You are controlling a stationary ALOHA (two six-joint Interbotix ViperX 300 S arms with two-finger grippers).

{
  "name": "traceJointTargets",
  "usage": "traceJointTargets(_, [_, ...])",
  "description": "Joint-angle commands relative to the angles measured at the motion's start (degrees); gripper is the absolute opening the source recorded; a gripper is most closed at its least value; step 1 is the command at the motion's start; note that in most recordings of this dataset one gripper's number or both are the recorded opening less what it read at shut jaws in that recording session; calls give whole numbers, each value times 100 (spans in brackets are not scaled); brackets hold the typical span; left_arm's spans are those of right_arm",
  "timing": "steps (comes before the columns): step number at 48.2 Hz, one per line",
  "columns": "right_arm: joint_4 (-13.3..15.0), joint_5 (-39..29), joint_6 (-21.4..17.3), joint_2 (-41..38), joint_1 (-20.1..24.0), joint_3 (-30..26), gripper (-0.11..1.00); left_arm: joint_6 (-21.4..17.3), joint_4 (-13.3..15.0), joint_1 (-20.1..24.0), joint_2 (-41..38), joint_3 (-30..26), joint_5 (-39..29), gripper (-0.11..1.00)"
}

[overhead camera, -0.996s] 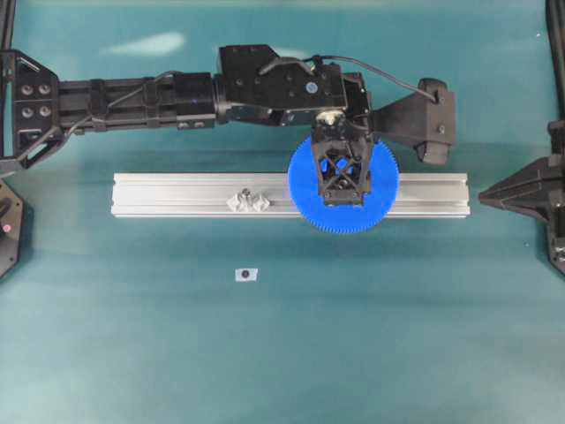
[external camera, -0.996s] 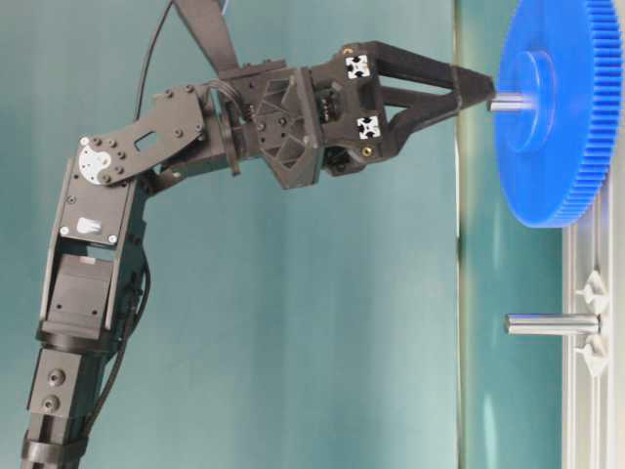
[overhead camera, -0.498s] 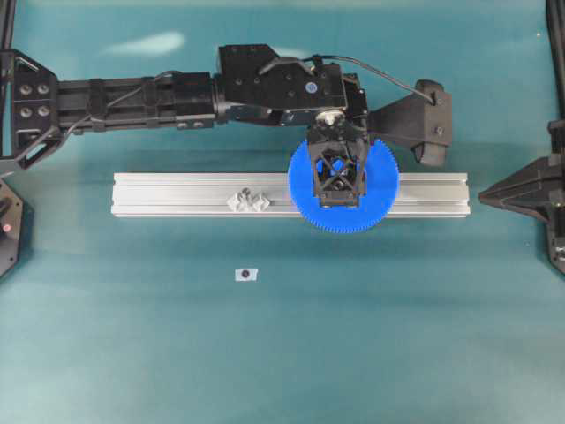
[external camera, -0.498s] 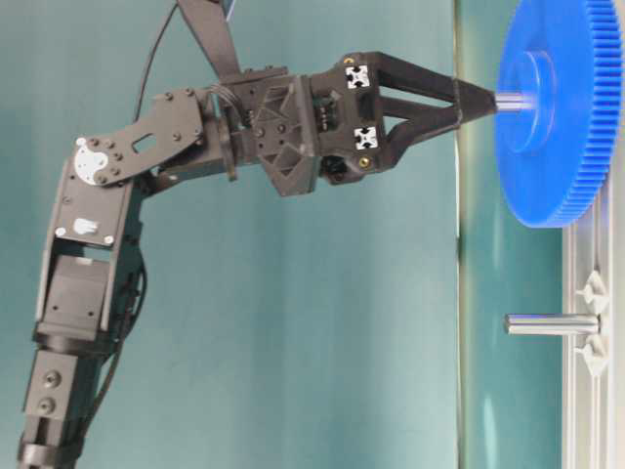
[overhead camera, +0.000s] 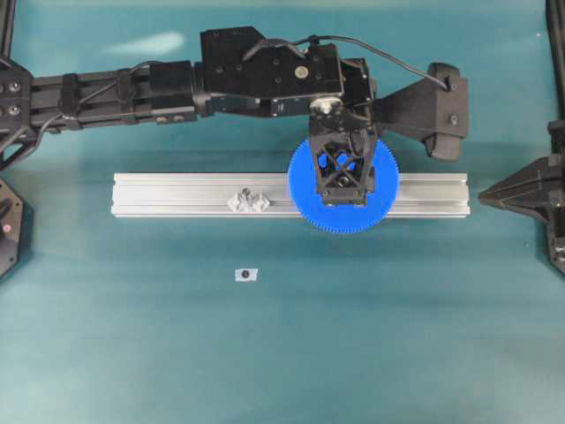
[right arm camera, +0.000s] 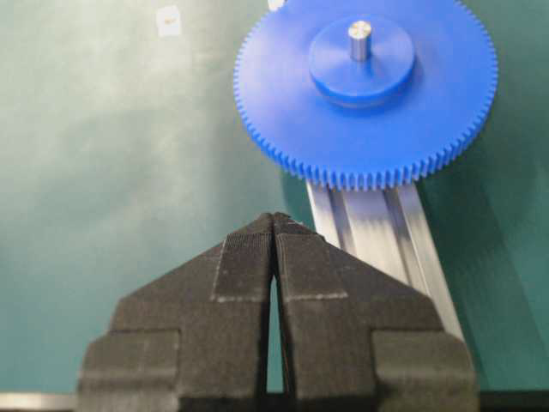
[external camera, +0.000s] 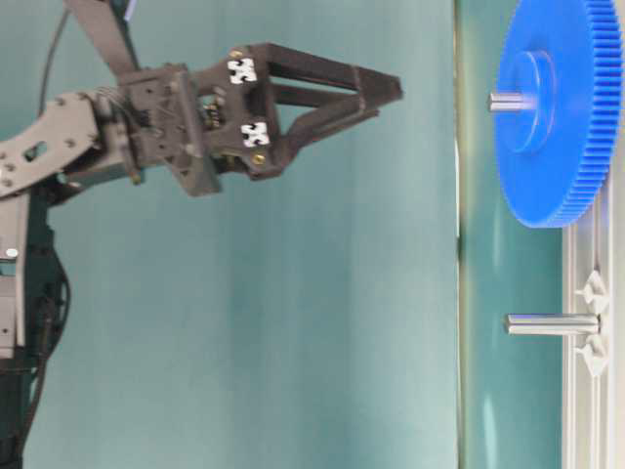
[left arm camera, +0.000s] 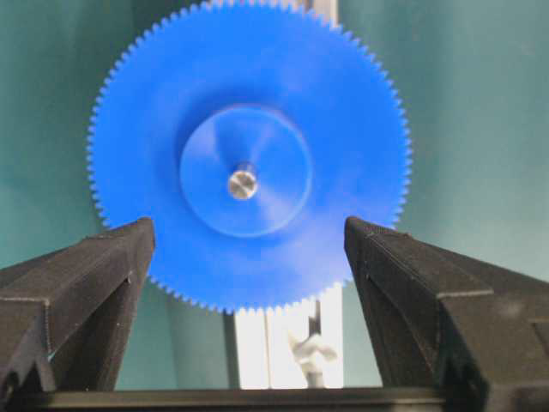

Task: Insert the large gear onto the shaft.
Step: 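Release the gear and pull the left gripper back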

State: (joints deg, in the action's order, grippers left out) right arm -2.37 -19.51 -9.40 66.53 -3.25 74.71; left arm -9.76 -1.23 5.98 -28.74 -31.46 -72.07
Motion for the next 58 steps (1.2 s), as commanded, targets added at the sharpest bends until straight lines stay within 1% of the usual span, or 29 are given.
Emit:
traceJointTargets(1, [18, 26, -62, -44, -9, -79, 3, 0, -9, -35, 308, -176, -26, 85])
traceJointTargets(21, [35, 26, -62, -44, -9, -79, 3, 114, -9, -44, 360, -229, -35, 85])
traceJointTargets(58, [35, 26, -62, -44, -9, -79, 3, 114, -9, -44, 343, -246, -35, 85])
